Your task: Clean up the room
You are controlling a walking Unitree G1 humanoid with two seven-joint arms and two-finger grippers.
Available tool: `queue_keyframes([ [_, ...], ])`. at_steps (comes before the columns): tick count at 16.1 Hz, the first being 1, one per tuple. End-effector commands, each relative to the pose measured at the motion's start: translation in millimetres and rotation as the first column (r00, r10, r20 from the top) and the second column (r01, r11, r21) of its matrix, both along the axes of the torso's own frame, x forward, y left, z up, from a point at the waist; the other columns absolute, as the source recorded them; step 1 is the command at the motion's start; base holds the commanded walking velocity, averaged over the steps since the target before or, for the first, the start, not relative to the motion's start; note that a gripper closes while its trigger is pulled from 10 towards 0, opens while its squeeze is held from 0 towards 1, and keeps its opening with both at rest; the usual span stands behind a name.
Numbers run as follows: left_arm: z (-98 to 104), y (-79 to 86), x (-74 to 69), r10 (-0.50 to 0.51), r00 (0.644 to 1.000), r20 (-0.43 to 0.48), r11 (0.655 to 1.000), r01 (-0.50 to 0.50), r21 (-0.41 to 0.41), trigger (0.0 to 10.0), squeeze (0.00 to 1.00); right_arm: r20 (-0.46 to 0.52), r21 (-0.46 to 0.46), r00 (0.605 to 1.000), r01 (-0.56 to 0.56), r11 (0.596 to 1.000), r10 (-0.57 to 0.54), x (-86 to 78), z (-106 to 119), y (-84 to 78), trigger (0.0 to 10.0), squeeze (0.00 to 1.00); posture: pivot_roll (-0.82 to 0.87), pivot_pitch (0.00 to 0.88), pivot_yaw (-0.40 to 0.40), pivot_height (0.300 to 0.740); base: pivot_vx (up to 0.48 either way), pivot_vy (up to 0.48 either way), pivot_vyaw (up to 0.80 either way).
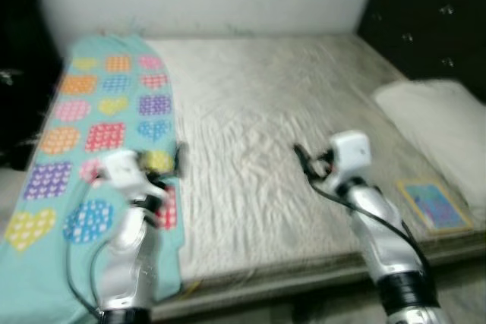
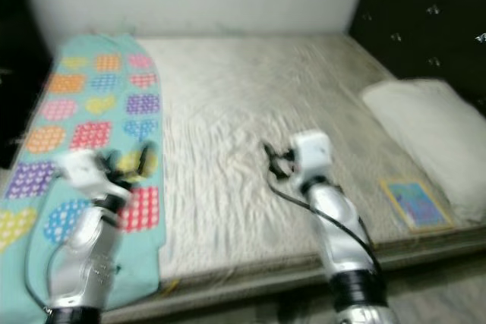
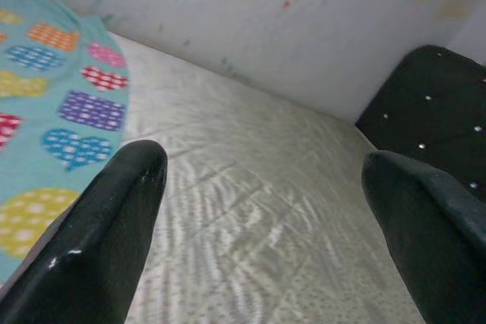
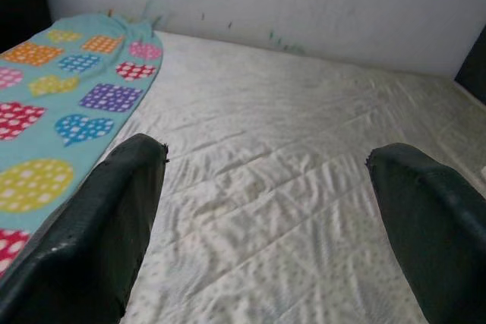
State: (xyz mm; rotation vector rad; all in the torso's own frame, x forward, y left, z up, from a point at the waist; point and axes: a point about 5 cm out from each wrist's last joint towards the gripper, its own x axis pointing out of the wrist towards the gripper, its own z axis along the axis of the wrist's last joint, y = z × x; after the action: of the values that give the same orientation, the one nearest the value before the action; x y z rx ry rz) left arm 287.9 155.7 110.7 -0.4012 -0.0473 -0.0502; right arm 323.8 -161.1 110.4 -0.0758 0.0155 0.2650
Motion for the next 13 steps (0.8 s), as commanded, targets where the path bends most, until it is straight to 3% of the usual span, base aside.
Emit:
queue_keyframes([
  [1,0.4,9.8,-1.3,0.031,1.000,0.000,0.999,-0.031,0.021,10.0,0.00,0.024,0.008,1.000,-0.012,1.000,0.012,2.6,5.9,5.6,10.0,0.00,-0.04,0.000,-0.042,0.740,0.000,0.000,0.00],
  [3,1.1,9.4,-0.7,0.028,1.000,0.006,0.999,-0.029,0.018,10.0,0.00,0.026,0.008,1.000,-0.010,1.000,0.010,3.7,6.5,5.0,10.0,0.00,-0.04,0.000,-0.042,0.740,0.000,0.000,0.00],
  [13,-0.1,10.6,0.1,0.044,0.999,-0.008,0.999,-0.044,0.006,10.0,0.00,0.027,-0.005,1.000,-0.015,1.000,0.015,2.5,4.3,4.5,10.0,0.00,-0.04,0.000,-0.041,0.740,0.000,0.480,0.00],
])
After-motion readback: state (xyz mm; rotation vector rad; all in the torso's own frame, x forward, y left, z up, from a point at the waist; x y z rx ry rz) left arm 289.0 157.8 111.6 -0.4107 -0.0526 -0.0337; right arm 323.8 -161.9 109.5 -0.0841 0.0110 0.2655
